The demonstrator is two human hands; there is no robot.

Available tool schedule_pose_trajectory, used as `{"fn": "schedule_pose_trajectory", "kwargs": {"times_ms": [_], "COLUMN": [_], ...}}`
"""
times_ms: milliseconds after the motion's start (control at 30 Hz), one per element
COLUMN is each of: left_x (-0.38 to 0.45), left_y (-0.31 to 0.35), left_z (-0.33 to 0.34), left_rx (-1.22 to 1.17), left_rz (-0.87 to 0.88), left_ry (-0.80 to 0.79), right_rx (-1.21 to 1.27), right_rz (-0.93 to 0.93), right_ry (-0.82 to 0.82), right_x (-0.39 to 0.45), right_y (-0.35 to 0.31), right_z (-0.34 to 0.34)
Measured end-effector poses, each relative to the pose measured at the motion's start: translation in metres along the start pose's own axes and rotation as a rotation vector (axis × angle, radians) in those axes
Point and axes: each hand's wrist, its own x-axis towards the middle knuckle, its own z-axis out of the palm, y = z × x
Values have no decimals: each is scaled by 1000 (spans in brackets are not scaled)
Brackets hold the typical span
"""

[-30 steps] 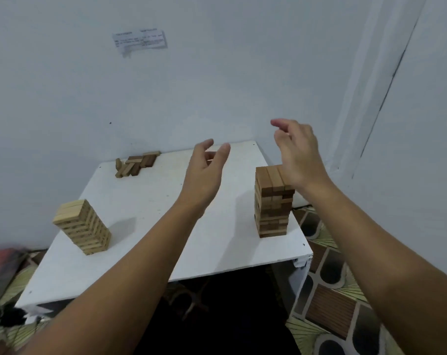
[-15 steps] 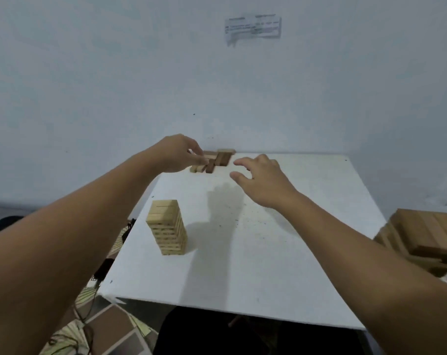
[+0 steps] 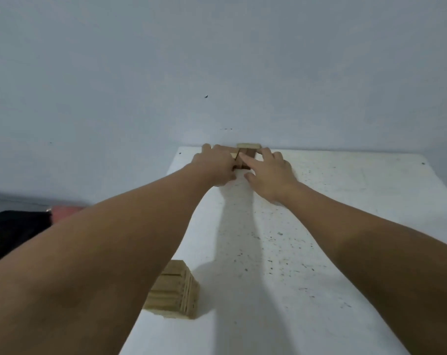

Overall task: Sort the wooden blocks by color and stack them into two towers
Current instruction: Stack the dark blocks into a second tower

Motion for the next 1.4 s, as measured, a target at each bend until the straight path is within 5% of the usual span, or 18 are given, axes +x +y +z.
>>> {"fn": "schedule_pose_trajectory", "kwargs": {"times_ms": [267,533,1100,1400], "left_x": [17,-27,-224,-263], "left_y": [0,38,125,131], "left_z": [15,20,115,145], "left_rx": [16,105,-472,-584], "left_rz": [-66,33,24,98], "left_ry": [-30,-93,78,179], "right_rx": [-132,-18,228,563], "right_rz": [-69,-23,61,69], "right_ry": [-33,1,91,81], "right_x": [13,-76,-312,-340], "right_y": [8,21,27,36], "right_z": [14,15,40,34]}}
